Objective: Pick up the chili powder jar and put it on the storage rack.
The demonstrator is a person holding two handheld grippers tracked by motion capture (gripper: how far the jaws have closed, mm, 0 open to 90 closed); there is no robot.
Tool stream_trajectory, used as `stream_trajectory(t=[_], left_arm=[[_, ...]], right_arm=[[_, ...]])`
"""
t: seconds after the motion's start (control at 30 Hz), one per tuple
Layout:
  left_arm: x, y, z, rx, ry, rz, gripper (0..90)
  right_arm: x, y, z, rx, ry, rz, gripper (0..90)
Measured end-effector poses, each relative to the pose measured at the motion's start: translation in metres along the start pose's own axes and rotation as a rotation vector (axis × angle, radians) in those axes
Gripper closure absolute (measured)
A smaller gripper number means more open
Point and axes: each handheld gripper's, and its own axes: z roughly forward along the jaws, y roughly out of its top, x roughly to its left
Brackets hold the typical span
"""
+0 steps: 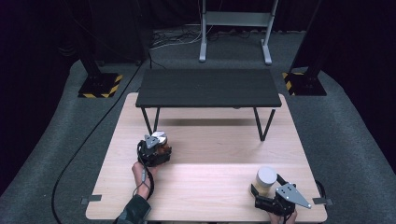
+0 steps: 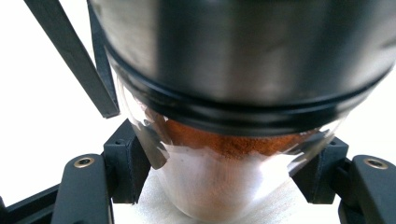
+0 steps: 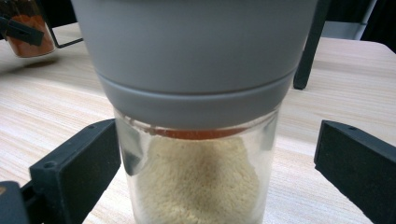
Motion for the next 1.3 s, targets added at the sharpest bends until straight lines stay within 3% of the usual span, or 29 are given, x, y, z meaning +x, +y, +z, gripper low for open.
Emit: stream_trajectory(t=[0.47,0.93,1.07,1.3], left_arm=[[-0.003,0.013,-0.008,-0.012,-0.045,0.001,31.0],[-0.008,0.033,-0.009,-0.018,-0.088,0.028,31.0],[-0.007,0.039,-0.014,-0.038,-0.126,0.024,31.0],[-0.01,0.046,-0.016,-0.038,-0.135,0.047,31.1]], right_arm=[[-0.001,-0.001,0.0,-0.004,0.002,0.003,0.0],[0.0,0.0,0.0,-0.001,-0.001,0.002,0.0],[0.0,0.0,0.0,0.0,-0.002,0.002,0.0],[0.0,-0.001,0.0,-0.003,-0.003,0.004,0.0]])
